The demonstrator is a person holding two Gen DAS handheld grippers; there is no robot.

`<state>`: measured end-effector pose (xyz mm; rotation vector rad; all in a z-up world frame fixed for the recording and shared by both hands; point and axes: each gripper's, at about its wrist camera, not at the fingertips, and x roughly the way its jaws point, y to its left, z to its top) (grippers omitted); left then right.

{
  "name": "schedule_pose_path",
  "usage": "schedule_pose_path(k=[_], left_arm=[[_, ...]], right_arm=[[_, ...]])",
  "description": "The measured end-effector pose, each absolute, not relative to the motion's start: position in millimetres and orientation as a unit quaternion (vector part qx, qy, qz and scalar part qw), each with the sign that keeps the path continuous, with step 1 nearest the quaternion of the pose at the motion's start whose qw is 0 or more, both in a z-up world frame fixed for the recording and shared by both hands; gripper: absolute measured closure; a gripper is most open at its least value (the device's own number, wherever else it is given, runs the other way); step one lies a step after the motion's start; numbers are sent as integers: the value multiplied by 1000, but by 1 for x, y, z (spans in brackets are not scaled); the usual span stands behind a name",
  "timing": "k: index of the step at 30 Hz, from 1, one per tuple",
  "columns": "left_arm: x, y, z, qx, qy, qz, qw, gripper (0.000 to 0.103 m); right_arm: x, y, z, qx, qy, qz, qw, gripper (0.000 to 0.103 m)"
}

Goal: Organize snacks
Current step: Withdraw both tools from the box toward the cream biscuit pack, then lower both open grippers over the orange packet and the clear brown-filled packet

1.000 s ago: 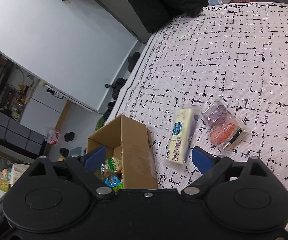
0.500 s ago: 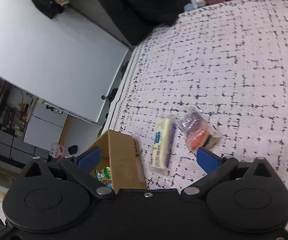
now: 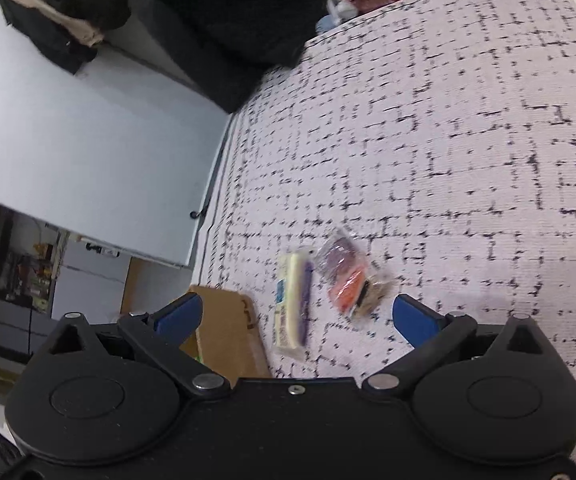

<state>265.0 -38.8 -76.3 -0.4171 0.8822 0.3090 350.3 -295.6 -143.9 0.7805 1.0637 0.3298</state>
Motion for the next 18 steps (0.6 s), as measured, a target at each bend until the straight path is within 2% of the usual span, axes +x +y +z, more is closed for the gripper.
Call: schedule_pose_path(k=[3,12,15,18], left_arm=[[270,-48,-79,-200,421,131,875,0],[287,-62,-99,-199,429,112,874,4],[292,-64,-108,-204,432,100,873,11],[299,-66,-118,-213,437,92,869,25]], right_arm=[[353,-301,-150,369,497,142,773,6],[358,-305,-172,386,520,116,753,31],[360,-305,-180,390,525,106,749,39],[363,-305,-189,397,533,97,741,48]])
